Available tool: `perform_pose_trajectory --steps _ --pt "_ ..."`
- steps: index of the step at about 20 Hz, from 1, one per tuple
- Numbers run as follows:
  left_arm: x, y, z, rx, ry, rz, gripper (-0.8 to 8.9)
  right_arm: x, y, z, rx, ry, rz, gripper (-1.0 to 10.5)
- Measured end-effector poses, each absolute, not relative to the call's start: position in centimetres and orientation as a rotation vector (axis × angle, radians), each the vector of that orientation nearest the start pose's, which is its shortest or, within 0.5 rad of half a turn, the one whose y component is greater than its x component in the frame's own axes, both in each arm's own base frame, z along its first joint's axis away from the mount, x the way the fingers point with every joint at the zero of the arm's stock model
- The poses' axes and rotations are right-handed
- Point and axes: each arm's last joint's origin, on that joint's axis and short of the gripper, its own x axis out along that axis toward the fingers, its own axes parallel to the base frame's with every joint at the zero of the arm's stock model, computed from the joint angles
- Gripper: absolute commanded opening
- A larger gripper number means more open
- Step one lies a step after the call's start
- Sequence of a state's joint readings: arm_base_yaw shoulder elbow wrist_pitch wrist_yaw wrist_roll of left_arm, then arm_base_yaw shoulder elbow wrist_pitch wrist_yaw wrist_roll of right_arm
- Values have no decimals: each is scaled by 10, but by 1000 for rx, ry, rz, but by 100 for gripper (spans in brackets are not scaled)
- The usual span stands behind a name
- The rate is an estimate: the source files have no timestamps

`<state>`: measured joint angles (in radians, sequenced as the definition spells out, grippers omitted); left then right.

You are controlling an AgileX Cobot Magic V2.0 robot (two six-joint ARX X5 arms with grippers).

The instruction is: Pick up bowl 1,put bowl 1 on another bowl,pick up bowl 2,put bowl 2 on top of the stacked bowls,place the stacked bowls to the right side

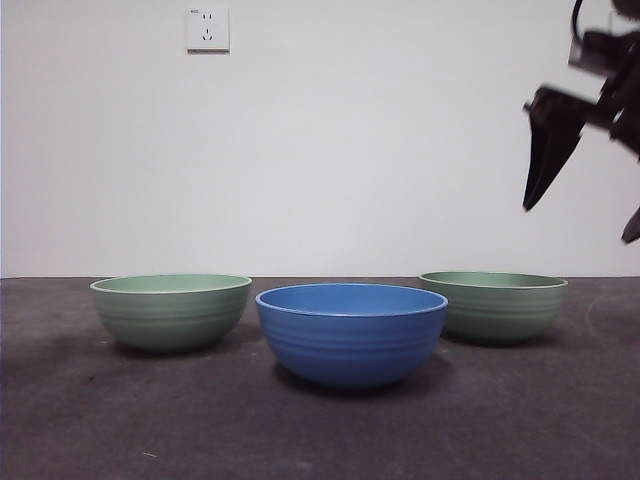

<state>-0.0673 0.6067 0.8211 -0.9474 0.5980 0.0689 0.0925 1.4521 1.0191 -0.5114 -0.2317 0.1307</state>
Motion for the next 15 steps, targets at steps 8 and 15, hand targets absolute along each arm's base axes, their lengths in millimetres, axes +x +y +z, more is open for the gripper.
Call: perform_pose_trajectory --steps 8,15 --pt "97 -23 303 -132 697 -659 688 317 36 204 217 1007 204 531" --pt "97 -23 303 -132 697 -658 688 327 36 187 219 1013 184 169"
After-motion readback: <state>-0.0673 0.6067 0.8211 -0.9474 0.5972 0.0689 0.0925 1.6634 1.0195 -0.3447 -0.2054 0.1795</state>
